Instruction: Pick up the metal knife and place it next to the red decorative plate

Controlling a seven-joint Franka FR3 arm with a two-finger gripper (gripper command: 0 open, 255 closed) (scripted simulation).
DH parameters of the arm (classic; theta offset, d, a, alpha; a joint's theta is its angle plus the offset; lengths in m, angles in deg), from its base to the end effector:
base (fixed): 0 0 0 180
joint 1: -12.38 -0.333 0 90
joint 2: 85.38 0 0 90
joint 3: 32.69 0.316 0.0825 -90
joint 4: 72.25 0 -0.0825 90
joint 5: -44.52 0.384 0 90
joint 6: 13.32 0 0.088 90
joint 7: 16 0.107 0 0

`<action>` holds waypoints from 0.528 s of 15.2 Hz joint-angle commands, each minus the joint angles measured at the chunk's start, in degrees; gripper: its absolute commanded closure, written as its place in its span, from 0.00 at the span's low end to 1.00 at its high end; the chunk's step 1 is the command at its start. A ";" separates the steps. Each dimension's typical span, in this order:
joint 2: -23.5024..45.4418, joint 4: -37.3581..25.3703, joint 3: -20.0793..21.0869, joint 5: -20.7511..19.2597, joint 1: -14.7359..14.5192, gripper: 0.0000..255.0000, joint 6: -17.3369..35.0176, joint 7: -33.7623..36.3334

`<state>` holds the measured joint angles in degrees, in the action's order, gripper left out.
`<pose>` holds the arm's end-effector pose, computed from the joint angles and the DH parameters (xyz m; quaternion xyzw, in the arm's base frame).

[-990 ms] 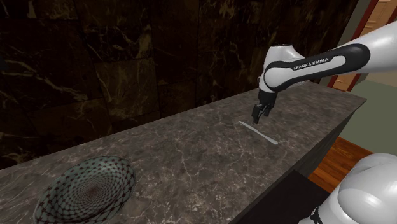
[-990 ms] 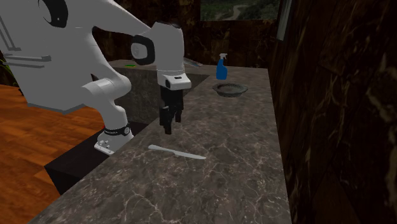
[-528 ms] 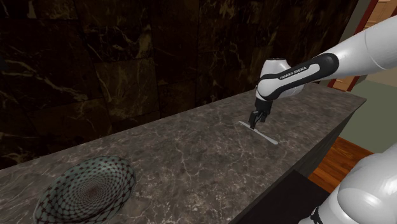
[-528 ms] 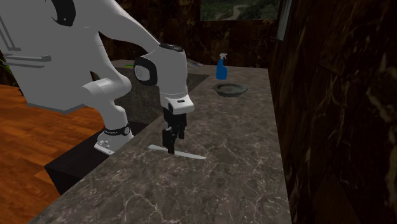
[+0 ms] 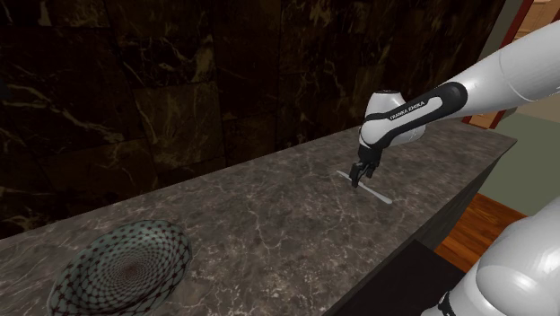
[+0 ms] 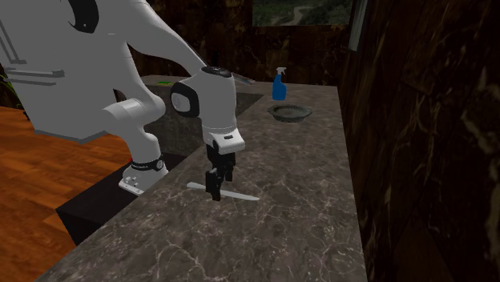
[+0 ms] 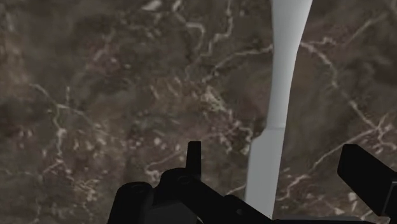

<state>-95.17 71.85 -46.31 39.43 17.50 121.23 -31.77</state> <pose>0.4247 -0.1442 0.3405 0.9999 0.0069 -0.0031 0.0112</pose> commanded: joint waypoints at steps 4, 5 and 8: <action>0.02 0.02 0.00 0.00 0.00 0.00 0.04 0.00; 0.02 0.02 0.00 0.00 0.00 1.00 0.04 0.00; 0.02 0.02 0.00 0.00 0.00 1.00 0.04 0.00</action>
<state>-95.16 71.87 -46.31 39.44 17.50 121.27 -31.76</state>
